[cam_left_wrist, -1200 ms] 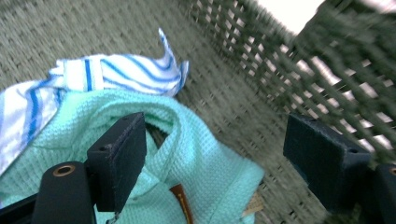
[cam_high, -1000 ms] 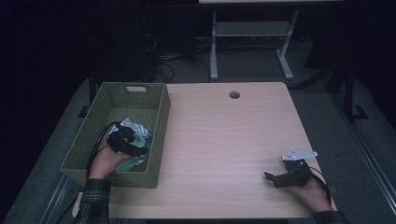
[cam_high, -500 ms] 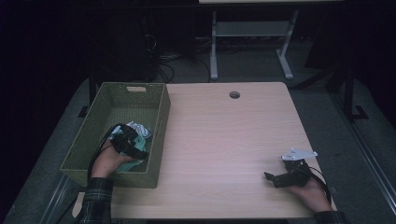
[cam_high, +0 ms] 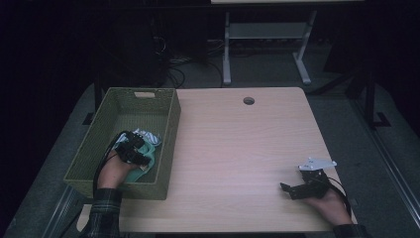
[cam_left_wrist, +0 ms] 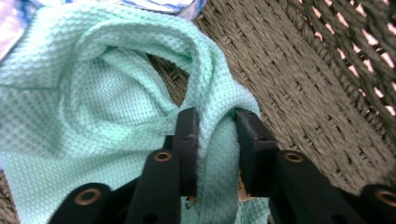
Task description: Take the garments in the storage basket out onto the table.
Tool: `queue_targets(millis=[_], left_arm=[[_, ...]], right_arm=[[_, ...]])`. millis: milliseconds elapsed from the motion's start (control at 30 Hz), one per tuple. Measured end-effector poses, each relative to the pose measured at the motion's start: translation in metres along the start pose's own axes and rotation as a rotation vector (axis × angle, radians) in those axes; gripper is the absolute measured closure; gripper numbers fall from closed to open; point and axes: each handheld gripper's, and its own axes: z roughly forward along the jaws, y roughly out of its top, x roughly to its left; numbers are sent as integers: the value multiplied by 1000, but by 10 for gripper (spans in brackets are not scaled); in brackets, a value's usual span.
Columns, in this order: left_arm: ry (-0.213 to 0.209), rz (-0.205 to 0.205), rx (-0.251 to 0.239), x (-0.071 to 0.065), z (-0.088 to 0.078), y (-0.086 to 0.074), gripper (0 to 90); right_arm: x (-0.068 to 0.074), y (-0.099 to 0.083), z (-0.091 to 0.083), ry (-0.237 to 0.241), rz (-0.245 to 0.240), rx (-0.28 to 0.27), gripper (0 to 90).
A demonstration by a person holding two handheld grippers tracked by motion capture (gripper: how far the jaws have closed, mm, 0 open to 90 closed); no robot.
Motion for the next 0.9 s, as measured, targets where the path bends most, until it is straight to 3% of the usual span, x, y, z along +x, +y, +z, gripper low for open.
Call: queue_targets(millis=[133,200,367,467,900], left_arm=[[-12,-13,-27,1,-4,0,781],[-34,-39,-72,3,-9,-1,793],[-49,-56,-121,5,-14,-2,804],[-40,-74,-187,7,-21,-4,804],[-116,-126,-423,16,-43,-13,808]], right_arm=[[0,0,0,2,4,0,19],[0,0,0,2,4,0,19],[0,0,0,5,5,-1,19],[0,0,0,5,6,-2,19],[0,0,0,6,6,-2,19]])
